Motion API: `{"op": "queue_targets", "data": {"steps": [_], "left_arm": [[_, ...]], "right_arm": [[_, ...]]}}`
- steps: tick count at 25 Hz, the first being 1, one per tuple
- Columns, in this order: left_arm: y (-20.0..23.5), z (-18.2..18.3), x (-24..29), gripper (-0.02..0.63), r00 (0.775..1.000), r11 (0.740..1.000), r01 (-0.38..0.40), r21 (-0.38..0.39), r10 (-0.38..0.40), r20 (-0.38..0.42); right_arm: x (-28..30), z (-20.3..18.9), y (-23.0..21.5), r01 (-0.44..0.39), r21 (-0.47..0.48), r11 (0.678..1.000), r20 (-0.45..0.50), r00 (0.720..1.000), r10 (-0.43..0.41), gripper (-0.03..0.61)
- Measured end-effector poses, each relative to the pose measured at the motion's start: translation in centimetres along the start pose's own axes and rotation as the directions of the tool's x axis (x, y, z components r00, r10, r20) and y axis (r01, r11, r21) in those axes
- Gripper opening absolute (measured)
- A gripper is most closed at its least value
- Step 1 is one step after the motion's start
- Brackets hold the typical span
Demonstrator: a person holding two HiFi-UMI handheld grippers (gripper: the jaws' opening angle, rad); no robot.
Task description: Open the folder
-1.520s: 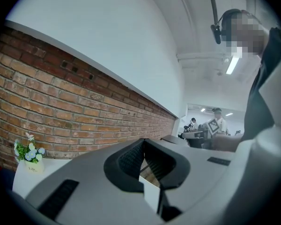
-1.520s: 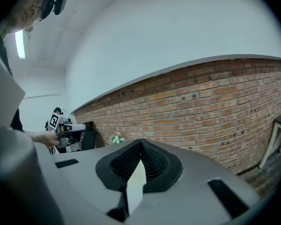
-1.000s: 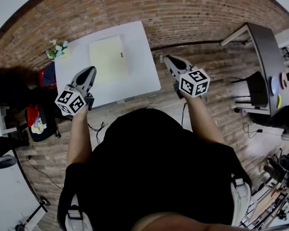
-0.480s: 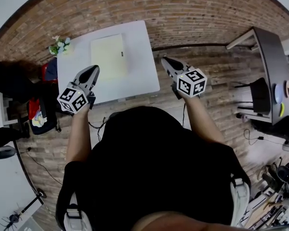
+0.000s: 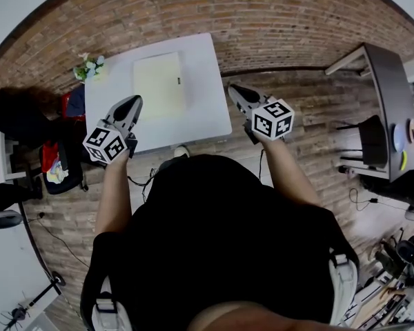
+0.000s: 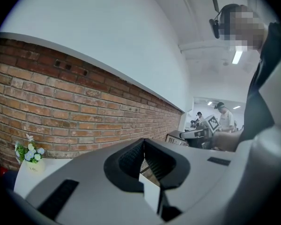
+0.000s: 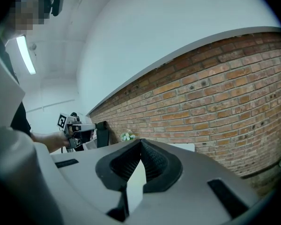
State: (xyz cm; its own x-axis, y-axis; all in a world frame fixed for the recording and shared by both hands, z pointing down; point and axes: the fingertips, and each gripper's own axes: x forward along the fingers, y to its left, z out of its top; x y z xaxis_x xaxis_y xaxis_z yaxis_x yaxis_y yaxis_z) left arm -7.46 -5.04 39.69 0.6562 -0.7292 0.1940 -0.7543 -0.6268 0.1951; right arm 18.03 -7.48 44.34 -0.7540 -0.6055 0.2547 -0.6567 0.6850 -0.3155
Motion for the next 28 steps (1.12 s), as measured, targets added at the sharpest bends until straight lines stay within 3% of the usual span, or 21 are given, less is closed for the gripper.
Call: {"op": "queue_targets", "data": {"steps": [28], "left_arm": [[10.2,-0.8,-2.1,0.014,1.0,0.998,0.028,-0.063,-0.027,0.009]], "right_arm": [[7.7,1.7,2.6,0.063,-0.011,0.998,-0.06,0.996,-0.064,0.025]]}}
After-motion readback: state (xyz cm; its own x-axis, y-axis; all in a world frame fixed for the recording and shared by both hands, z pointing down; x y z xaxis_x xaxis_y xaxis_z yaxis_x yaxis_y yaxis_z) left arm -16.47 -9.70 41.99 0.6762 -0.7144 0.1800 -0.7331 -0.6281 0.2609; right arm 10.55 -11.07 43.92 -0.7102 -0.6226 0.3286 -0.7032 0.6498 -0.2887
